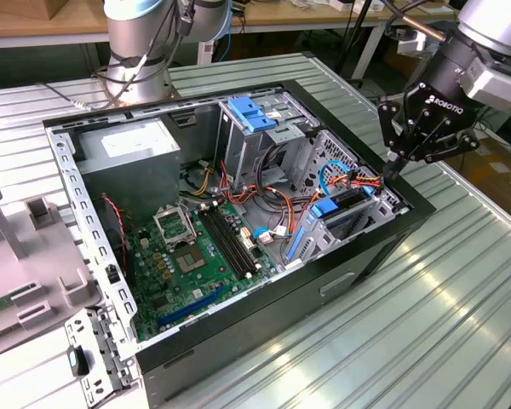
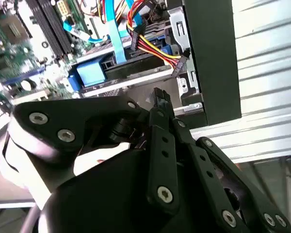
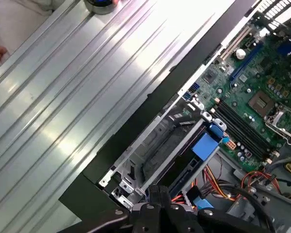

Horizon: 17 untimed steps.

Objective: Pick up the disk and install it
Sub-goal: 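Insert the first disk wire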

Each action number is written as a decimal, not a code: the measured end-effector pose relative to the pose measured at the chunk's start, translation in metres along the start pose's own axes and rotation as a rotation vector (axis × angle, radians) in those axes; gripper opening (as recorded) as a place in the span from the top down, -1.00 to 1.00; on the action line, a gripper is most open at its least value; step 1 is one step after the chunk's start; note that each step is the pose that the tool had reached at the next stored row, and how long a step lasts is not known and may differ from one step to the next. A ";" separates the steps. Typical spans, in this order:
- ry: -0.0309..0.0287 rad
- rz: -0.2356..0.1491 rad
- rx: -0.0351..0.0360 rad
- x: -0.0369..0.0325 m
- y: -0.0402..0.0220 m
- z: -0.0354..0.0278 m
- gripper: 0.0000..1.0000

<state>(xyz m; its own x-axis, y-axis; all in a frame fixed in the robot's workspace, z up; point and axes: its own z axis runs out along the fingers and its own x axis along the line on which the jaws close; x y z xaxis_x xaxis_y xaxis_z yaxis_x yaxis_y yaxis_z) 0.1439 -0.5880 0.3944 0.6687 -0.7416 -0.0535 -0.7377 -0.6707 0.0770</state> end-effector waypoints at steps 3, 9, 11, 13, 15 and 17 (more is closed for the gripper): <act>0.0029 -0.026 0.0002 0.0000 0.0000 0.0001 0.79; 0.0290 -0.027 0.0606 0.0000 0.0000 0.0003 0.79; 0.0356 -0.028 0.0870 -0.0001 0.0000 0.0003 0.79; 0.0377 -0.028 0.1003 0.0000 0.0000 0.0003 0.79; 0.0364 -0.028 0.1015 0.0000 0.0000 0.0003 0.79; 0.0355 -0.028 0.1024 0.0000 0.0000 0.0003 0.79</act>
<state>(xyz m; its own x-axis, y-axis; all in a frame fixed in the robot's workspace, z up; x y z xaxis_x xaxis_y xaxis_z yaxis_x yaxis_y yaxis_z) 0.1438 -0.5880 0.3940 0.6910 -0.7226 -0.0188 -0.7228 -0.6906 -0.0262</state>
